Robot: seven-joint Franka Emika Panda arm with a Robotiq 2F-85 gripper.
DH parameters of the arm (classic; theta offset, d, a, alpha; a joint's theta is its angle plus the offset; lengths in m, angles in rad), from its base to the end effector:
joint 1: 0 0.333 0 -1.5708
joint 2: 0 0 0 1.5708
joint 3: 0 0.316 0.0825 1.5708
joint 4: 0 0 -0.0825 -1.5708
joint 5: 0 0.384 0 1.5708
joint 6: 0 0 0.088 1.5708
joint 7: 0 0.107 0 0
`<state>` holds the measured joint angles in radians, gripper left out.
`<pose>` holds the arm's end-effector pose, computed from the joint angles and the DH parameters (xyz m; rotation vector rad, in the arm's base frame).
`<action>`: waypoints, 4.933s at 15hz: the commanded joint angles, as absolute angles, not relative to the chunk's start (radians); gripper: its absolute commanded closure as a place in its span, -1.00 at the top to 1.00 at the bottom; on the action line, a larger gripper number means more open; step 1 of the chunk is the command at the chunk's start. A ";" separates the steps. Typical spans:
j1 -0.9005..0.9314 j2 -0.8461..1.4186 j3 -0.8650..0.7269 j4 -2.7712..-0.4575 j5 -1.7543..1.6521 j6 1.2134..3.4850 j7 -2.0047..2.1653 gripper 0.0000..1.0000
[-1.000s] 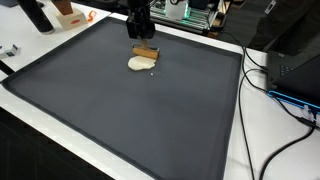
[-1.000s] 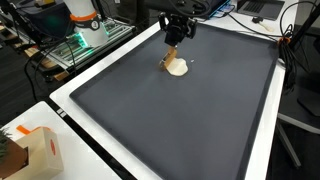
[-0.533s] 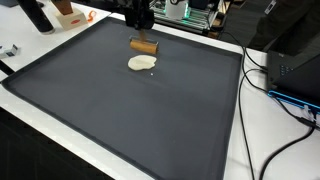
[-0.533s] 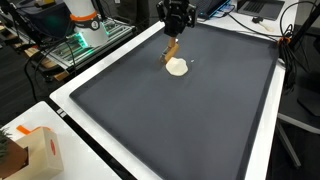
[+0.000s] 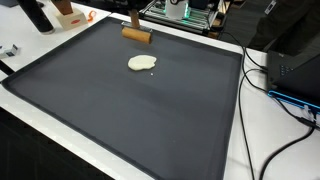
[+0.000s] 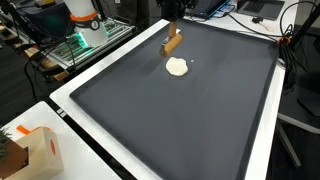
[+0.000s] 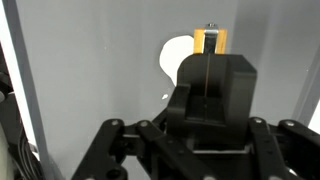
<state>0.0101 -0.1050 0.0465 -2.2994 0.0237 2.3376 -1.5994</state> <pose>0.5104 0.0295 0.4052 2.0775 2.2285 0.1708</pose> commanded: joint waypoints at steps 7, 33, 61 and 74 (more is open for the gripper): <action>0.030 -0.089 0.031 -2.297 0.021 2.335 -1.597 -0.03; -0.055 0.152 -0.006 -2.194 0.908 2.248 -1.259 -0.53; -0.100 0.280 -0.013 -2.139 0.907 2.150 -0.981 -0.53; -0.090 0.211 -0.021 -2.157 0.766 2.177 -0.809 -0.53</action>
<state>-0.0928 0.2637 -0.0148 -2.1439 0.8225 2.1880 -0.8768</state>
